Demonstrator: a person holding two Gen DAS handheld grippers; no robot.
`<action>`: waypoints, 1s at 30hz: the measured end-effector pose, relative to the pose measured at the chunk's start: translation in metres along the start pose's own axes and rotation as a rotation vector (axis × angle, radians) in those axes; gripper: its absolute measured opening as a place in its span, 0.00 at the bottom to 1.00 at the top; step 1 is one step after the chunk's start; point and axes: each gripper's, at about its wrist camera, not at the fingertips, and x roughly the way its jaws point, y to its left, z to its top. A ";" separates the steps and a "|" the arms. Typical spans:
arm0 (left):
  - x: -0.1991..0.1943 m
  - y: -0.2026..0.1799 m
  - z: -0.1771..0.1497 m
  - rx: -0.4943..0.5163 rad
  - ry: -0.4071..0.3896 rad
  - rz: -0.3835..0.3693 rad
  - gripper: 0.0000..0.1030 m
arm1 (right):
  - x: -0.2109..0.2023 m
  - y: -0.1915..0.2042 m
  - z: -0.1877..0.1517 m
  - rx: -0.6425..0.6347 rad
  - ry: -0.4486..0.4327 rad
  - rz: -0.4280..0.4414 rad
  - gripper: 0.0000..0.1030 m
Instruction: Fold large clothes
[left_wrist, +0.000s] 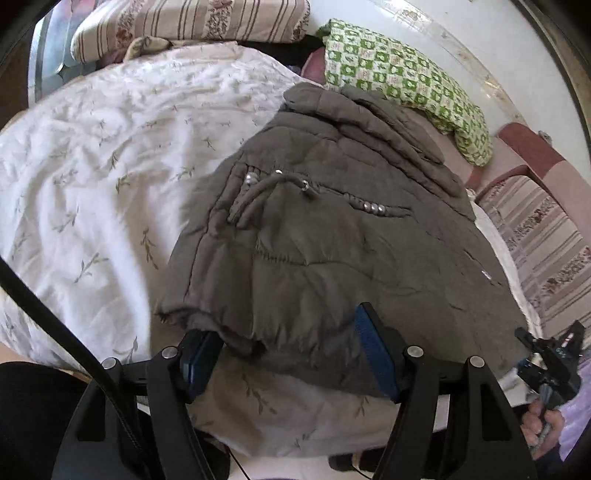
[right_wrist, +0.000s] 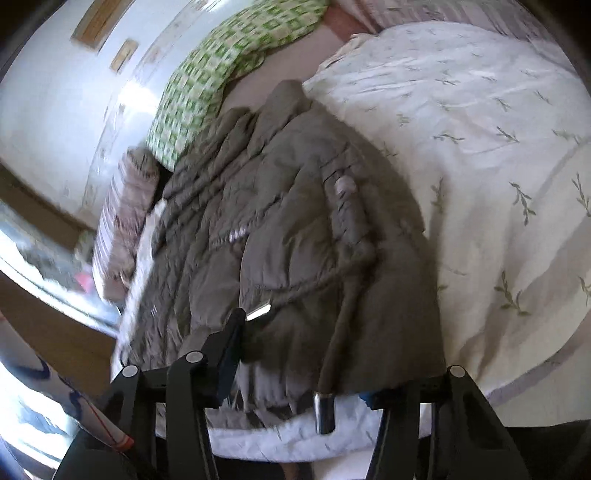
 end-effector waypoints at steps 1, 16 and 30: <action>0.001 -0.001 0.001 -0.001 -0.017 0.019 0.67 | 0.002 -0.003 0.001 0.014 -0.002 -0.005 0.53; 0.008 -0.010 0.004 0.055 -0.058 0.083 0.66 | 0.016 0.013 -0.004 -0.084 0.033 -0.089 0.39; 0.000 -0.032 0.000 0.167 -0.162 0.154 0.28 | 0.010 0.031 -0.007 -0.178 -0.016 -0.111 0.23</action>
